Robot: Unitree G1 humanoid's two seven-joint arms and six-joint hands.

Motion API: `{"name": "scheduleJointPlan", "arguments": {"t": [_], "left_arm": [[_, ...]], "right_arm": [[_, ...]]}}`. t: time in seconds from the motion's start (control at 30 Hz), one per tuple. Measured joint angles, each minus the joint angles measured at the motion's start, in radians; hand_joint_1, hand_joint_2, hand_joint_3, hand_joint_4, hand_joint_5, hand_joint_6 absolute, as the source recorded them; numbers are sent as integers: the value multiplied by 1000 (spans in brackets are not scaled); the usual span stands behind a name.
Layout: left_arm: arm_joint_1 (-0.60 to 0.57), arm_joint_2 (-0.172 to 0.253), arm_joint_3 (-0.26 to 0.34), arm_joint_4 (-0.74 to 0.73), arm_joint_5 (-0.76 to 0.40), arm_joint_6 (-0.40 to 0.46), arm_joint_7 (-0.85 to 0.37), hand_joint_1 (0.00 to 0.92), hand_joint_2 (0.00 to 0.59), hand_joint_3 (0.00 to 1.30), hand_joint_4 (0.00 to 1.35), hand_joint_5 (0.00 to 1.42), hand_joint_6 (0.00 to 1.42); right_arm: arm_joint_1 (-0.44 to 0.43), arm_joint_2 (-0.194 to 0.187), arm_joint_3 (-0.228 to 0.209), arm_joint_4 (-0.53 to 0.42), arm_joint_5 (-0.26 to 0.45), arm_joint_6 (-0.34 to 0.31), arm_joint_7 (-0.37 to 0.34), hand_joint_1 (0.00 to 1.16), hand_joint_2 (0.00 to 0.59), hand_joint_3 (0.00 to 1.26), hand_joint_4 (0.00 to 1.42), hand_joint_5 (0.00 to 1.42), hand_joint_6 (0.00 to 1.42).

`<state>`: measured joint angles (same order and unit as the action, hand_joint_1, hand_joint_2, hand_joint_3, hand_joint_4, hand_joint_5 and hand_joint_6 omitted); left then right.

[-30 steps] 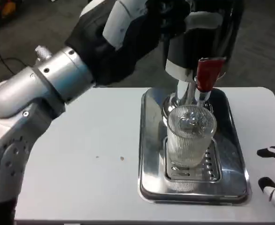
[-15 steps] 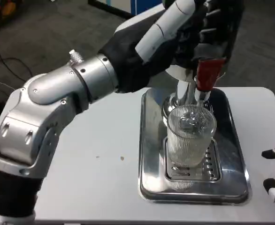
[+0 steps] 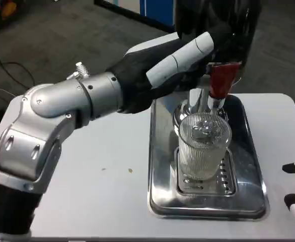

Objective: Grasp the cup under the faucet to collect the drink, then remove the cup.

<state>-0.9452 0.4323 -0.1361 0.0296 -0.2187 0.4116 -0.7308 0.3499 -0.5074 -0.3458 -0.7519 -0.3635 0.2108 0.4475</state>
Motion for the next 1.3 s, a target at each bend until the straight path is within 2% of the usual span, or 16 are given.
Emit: {"name": "scheduleJointPlan", "arguments": {"t": [0.97,1.1,1.3], "left_arm": [[1,104,-120,-33,245,-268,-44,0,70,116,21,100,168],[1,105,-125,-33,270,-295,-44,0,69,111,15,100,170],[-3,105,-139,-21,307,-338,-44,0,69,106,12,100,171]], "right_arm": [[-5,0,2,-3,27,10,0,286,444,178,75,86,0],[-10,0,2,-3,43,13,0,281,445,175,76,86,0],[-24,0,3,11,103,17,1,273,446,158,67,86,0]]}}
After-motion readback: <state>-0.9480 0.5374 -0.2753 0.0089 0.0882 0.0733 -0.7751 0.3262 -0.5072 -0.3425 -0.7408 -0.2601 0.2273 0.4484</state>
